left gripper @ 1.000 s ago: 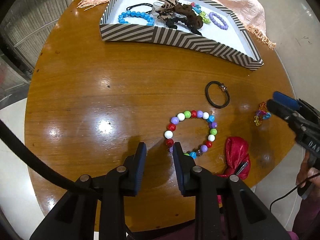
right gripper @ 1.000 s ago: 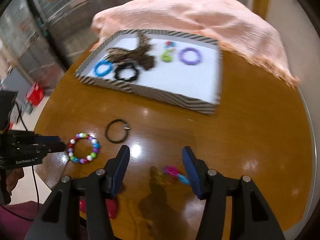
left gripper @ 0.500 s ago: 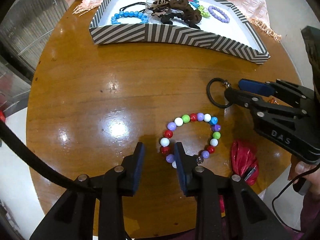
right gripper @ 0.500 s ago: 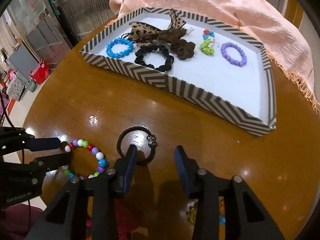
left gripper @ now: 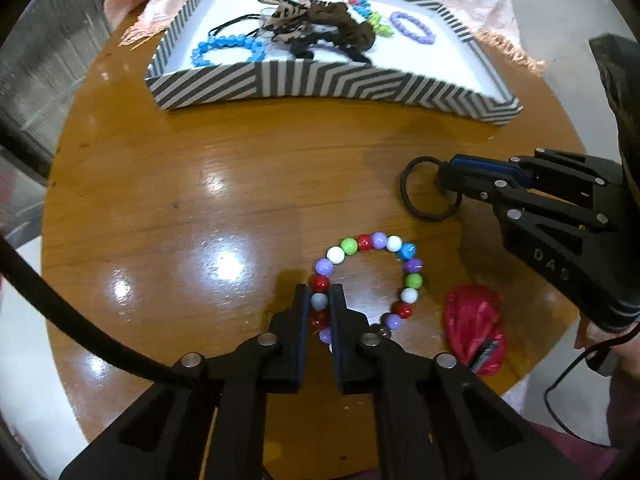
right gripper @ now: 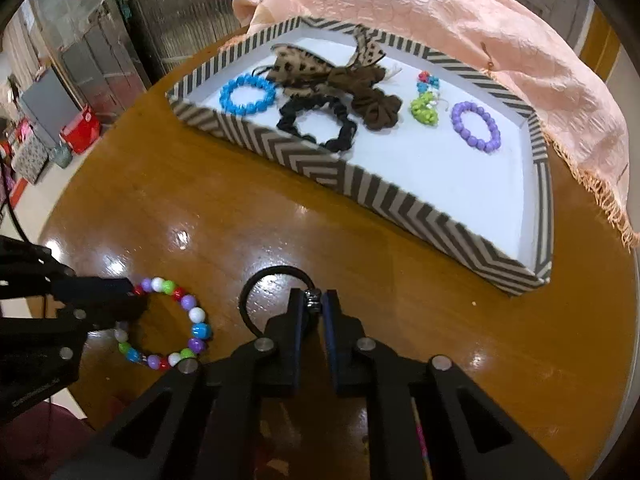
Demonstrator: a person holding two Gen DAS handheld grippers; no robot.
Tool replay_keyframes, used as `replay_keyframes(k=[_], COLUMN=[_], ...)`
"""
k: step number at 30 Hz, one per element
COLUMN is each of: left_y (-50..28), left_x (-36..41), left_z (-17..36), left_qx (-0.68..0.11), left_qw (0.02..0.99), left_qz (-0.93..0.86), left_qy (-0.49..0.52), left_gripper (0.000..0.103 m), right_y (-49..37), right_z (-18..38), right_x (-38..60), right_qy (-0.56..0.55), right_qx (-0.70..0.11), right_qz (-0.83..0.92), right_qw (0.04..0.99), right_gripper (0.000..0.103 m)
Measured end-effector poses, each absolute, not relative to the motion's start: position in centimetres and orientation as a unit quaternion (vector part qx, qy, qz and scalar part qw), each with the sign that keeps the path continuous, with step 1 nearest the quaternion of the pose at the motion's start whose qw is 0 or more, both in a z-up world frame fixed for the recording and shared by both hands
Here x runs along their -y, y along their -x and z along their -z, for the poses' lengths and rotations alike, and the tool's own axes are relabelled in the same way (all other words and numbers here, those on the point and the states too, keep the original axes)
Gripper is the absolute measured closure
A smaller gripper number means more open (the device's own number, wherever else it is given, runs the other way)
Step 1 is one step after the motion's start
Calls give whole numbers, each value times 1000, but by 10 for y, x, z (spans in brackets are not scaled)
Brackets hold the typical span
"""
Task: Organize jewelry
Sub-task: 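Grasp the multicolour bead bracelet with the left gripper while the right grasps the black hair tie, then carry both items into the striped tray and open both grippers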
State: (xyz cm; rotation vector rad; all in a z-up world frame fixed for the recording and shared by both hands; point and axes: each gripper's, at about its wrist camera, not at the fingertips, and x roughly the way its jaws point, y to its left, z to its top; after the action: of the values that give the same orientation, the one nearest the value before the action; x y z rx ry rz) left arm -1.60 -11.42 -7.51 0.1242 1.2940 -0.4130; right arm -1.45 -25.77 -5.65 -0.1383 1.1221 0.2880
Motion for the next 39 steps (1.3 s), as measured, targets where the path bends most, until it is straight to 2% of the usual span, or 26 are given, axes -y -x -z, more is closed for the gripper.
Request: replay_keyframes(k=[8,20,39], left_y=[2,-19,-70], left_x=[109,111,181], left_z=[29,-25,-41], left_qx=[-571,-522,-504], left_qw=[788,818,827], left_qz=[230,237,246], left_qy=[-29,-38,-42], left_gripper=[94,94,94], right_y=[20,2,-44], right_z=[14,-29,-11], right_x=[279,328,369], right_qy=[45,11,-12], right_qx=[-499,-458,-477], right_qz=[-128,-86,-57], right_qw=[856,884,877], right_gripper=[93,93,93])
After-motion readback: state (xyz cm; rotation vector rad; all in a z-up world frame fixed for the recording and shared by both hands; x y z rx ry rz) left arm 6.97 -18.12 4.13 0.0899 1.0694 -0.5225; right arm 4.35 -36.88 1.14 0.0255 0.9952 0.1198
